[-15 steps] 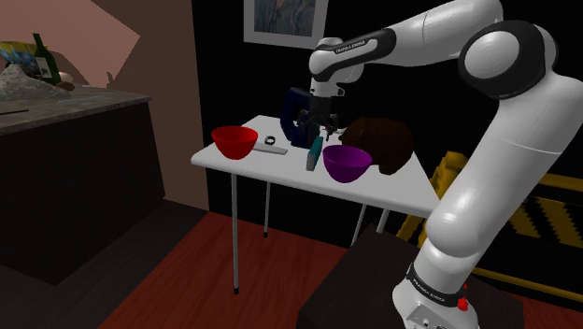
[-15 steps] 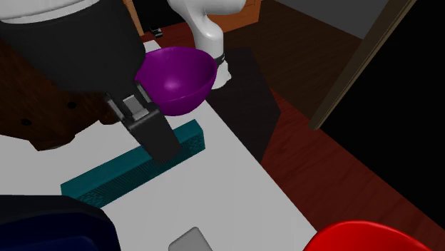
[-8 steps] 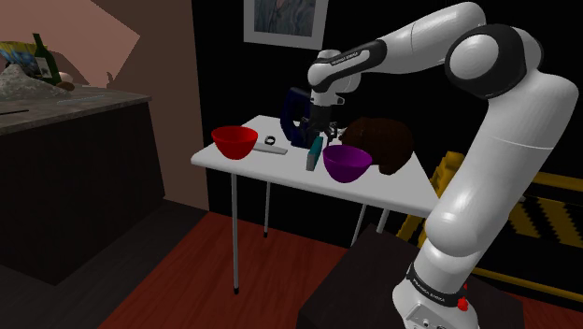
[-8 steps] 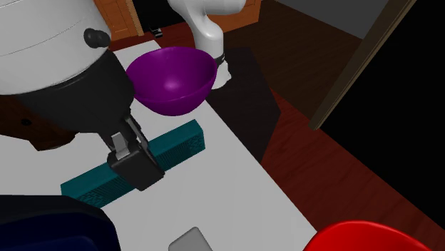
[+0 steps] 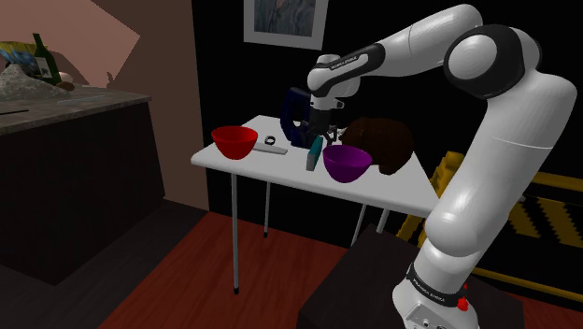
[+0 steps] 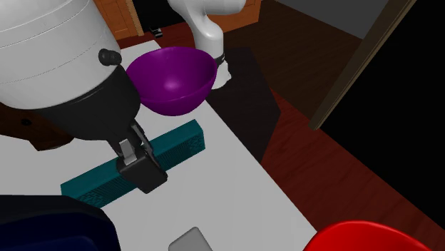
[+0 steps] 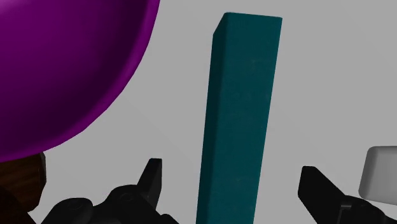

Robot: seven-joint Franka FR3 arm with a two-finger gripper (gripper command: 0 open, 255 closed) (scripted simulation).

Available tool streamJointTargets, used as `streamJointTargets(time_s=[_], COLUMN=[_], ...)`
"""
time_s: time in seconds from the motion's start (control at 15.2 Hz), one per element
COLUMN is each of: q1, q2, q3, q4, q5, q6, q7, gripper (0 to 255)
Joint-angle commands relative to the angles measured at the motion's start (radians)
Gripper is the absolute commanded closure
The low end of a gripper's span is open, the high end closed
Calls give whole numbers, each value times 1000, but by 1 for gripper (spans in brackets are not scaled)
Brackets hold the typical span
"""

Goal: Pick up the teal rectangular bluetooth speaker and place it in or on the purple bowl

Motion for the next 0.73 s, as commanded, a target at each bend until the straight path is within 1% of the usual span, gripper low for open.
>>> streamJointTargets(time_s=[0.0, 0.07, 0.66], q1=[0, 0, 0], q2=[0, 0, 0], q3=[0, 0, 0], q4=[0, 0, 0], q5=[0, 0, 0], q6=[0, 0, 0], q7=[0, 0, 0], gripper=[0, 255, 255])
